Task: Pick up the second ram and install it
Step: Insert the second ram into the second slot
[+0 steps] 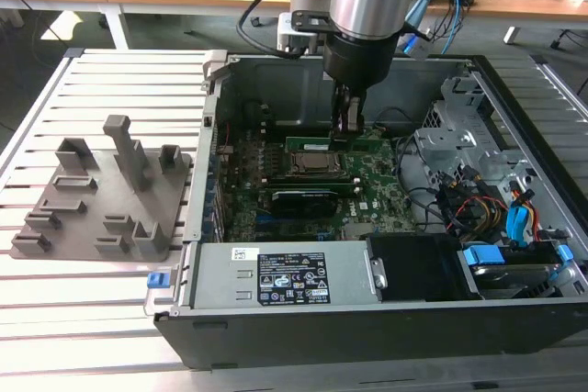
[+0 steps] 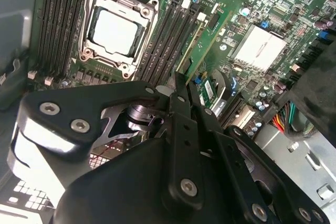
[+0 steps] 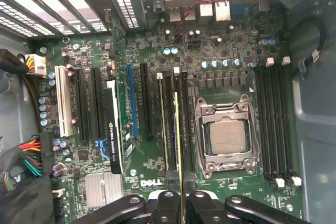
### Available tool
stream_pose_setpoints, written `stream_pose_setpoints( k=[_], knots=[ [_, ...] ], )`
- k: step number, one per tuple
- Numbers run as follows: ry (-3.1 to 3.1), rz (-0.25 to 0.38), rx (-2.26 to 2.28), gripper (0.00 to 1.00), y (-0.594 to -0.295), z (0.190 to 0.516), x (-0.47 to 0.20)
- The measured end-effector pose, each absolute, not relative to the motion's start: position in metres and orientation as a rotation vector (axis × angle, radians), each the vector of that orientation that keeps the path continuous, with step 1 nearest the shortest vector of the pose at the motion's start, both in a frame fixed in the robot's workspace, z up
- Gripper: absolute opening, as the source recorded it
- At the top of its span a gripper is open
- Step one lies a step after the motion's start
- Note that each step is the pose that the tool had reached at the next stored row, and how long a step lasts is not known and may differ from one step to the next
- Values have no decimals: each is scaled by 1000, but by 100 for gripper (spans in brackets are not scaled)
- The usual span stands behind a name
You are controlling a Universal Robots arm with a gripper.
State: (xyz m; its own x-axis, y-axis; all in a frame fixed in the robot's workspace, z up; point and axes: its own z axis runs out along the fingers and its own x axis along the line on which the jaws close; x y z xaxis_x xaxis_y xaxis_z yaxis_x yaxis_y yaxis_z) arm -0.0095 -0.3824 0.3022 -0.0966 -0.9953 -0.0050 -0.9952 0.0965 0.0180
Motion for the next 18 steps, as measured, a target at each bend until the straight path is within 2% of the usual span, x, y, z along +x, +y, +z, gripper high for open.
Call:
stream_pose_setpoints(
  k=[18],
  knots=[
    [-2329, -26, 2096, 14, -381, 269, -26]
  ],
)
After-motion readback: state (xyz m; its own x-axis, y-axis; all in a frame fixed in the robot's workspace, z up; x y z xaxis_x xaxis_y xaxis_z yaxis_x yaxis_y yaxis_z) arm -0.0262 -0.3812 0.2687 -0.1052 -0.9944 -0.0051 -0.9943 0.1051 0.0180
